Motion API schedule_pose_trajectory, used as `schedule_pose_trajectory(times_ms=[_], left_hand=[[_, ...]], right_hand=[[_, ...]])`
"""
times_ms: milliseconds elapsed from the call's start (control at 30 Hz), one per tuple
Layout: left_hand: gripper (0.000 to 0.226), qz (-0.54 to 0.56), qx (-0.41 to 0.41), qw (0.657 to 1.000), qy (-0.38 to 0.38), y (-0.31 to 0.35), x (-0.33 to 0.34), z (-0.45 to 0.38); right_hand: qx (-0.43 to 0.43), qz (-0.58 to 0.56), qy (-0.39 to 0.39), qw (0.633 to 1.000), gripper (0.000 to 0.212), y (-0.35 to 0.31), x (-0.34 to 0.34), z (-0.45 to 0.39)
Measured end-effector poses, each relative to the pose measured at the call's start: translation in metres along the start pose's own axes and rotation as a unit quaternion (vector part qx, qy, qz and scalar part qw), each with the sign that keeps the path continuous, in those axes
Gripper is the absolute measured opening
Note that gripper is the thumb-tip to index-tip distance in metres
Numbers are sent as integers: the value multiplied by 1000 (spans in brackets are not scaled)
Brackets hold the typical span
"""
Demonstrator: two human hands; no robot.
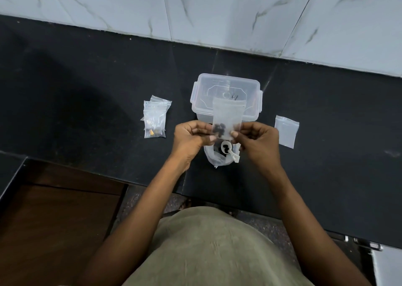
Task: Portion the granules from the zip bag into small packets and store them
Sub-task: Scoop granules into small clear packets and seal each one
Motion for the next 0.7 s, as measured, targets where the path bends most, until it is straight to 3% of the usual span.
schedule_pose_trajectory(times_ms=[233, 367, 433, 567, 700], left_hand=[[27, -43, 28, 999, 3, 3, -7, -5], [22, -37, 79, 996, -32, 10, 1, 0], [14, -11, 89, 996, -20, 13, 2, 0], [19, -2, 117, 993, -1, 22, 0, 0], [18, -18, 115, 993, 1, 21, 0, 1]], right_hand=[[-87, 140, -63, 984, 21, -1, 1, -4], [-79, 96, -83, 989, 26, -3, 7, 3], [-84, 105, -80, 988, 23, 0, 9, 3], [-84, 115, -72, 987, 17, 2, 7, 4], [-113, 109, -87, 984, 23, -8, 9, 8]])
Point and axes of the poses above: each hand's wrist, its own z-axis away from the middle knuckle, its own x-axis out of the palm, y = z × x, the point moved 10 cm from there along -z, towards the middle knuckle, and after that the axes turned 15 degrees about y, right-handed, at the moved point
